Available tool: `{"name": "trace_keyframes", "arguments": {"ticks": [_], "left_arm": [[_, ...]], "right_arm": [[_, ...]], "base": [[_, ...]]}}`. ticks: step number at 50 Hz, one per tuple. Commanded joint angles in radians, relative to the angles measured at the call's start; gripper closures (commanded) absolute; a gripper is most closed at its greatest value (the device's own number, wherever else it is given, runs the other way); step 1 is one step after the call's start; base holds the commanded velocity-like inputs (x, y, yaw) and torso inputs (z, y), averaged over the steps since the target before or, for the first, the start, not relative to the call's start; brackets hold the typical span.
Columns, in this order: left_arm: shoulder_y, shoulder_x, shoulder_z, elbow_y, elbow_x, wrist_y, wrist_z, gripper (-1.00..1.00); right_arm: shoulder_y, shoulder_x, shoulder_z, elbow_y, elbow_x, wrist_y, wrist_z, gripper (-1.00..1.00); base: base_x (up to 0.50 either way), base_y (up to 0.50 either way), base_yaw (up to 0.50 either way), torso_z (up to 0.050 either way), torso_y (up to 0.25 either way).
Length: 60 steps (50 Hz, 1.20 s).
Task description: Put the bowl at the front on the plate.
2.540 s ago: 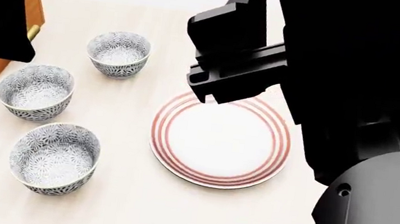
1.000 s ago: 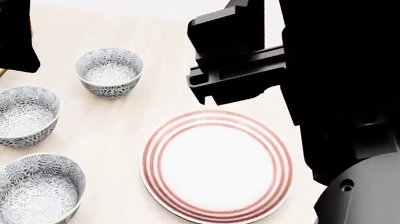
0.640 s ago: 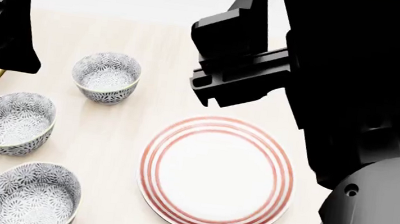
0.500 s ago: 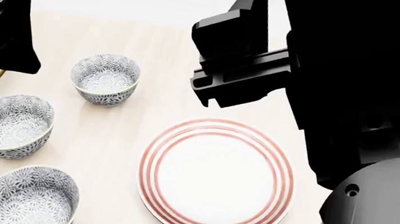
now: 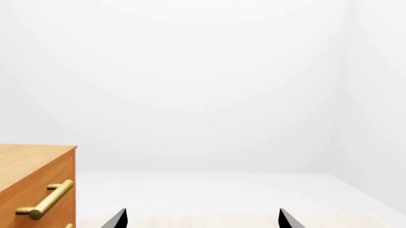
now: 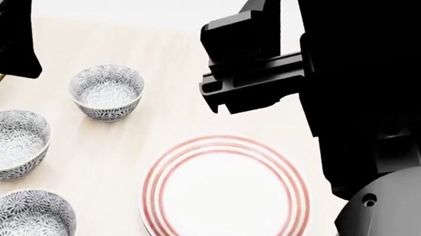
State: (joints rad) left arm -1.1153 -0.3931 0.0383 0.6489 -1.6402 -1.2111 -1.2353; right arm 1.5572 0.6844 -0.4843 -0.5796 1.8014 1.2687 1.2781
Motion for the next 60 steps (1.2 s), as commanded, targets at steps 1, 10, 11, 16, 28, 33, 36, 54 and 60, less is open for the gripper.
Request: {"name": "trace_keyframes", "arguments": {"ticks": [1,10,11,16,28,33,36,54,60], "left_arm": [[0.005,-0.005,0.009,0.000,0.006,0.009,0.004,-1.00],[0.006,-0.009,0.014,0.000,0.009,0.016,0.007,-1.00],[0.006,-0.009,0.014,0.000,0.010,0.016,0.008,-1.00],[0.009,-0.011,0.017,0.002,0.014,0.020,0.010,-1.00],[0.009,-0.017,0.023,0.002,0.011,0.030,0.009,-1.00],[0.008,-0.021,0.025,0.001,0.010,0.033,0.010,-1.00],[0.012,-0.022,0.026,0.004,0.015,0.036,0.013,-1.00],[0.060,-0.031,0.043,-0.016,0.002,0.045,0.005,-1.00],[0.076,-0.040,0.064,-0.055,-0.043,0.042,-0.042,-1.00]], "right_arm": [[-0.004,0.005,-0.004,-0.003,-0.007,-0.008,-0.006,-1.00],[0.001,0.007,-0.010,-0.002,-0.009,-0.013,-0.010,-1.00],[0.001,0.007,-0.010,-0.002,-0.010,-0.013,-0.012,-1.00],[-0.001,0.008,-0.012,-0.003,-0.014,-0.017,-0.015,-1.00],[0.004,0.011,-0.019,-0.004,-0.014,-0.023,-0.015,-1.00],[0.002,0.014,-0.021,-0.007,-0.013,-0.027,-0.014,-1.00],[0.004,0.015,-0.023,-0.007,-0.011,-0.029,-0.013,-1.00],[-0.005,0.022,-0.015,-0.039,-0.039,-0.045,-0.037,-1.00],[-0.007,0.023,-0.017,-0.043,-0.046,-0.046,-0.051,-1.00]], "base": [[0.09,0.00,0.00,0.000,0.000],[0.09,0.00,0.00,0.000,0.000],[0.09,0.00,0.00,0.000,0.000],[0.09,0.00,0.00,0.000,0.000],[0.09,0.00,0.00,0.000,0.000],[0.09,0.00,0.00,0.000,0.000],[0.09,0.00,0.00,0.000,0.000],[0.06,0.00,0.00,0.000,0.000],[0.00,0.00,0.00,0.000,0.000]]}}
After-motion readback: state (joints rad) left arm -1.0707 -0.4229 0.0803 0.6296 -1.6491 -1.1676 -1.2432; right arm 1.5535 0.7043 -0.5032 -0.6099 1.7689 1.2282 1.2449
